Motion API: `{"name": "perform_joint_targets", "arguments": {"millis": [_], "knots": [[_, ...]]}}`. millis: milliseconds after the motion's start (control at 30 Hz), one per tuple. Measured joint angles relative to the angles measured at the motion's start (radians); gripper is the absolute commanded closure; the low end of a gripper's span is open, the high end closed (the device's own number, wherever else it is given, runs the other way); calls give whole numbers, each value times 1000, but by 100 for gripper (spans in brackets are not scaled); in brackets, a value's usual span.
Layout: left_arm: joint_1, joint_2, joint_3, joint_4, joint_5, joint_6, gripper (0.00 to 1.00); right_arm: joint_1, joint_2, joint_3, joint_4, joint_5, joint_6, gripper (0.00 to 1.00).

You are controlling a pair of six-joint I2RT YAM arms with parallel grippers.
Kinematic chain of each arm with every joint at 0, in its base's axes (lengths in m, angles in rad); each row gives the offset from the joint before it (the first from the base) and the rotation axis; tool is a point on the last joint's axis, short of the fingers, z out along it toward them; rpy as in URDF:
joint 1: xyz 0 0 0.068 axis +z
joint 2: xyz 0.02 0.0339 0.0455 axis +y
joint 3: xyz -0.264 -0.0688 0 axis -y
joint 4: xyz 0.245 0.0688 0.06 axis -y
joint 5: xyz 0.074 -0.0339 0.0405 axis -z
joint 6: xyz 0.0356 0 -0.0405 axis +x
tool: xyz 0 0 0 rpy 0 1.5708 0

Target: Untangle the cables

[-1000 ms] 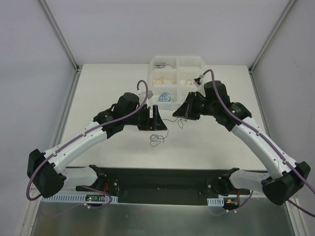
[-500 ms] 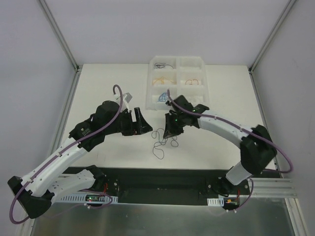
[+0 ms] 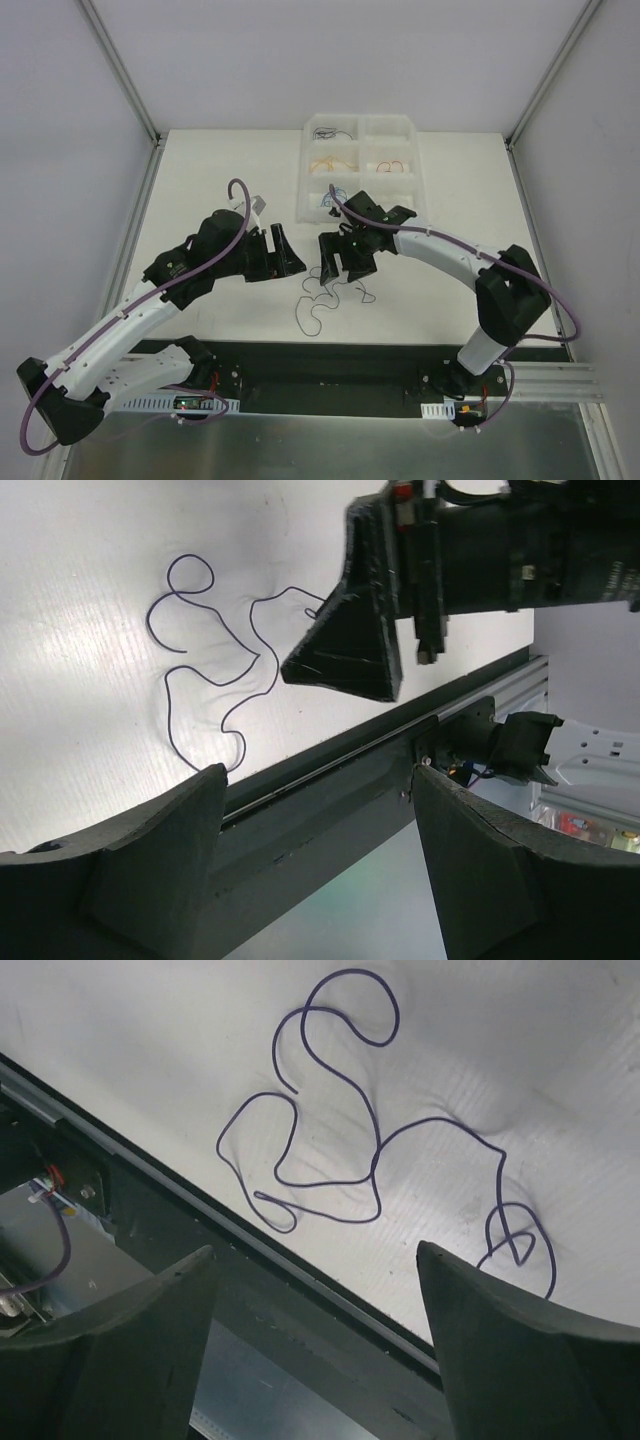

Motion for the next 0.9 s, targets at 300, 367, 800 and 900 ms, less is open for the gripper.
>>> {"name": "perform_joint_targets", "arguments": {"millis": [300, 367, 800, 900], "knots": [[0, 55, 0, 0, 2, 2, 27, -13, -64, -41, -5, 32, 33, 7], [0, 56, 0, 0, 2, 6, 27, -6, -40, -51, 18, 30, 100, 10], [0, 13, 5, -14, 1, 14, 27, 67, 166, -46, 53, 55, 374, 37], [0, -15, 2, -25, 0, 13, 27, 69, 170, -46, 54, 66, 397, 48]]}}
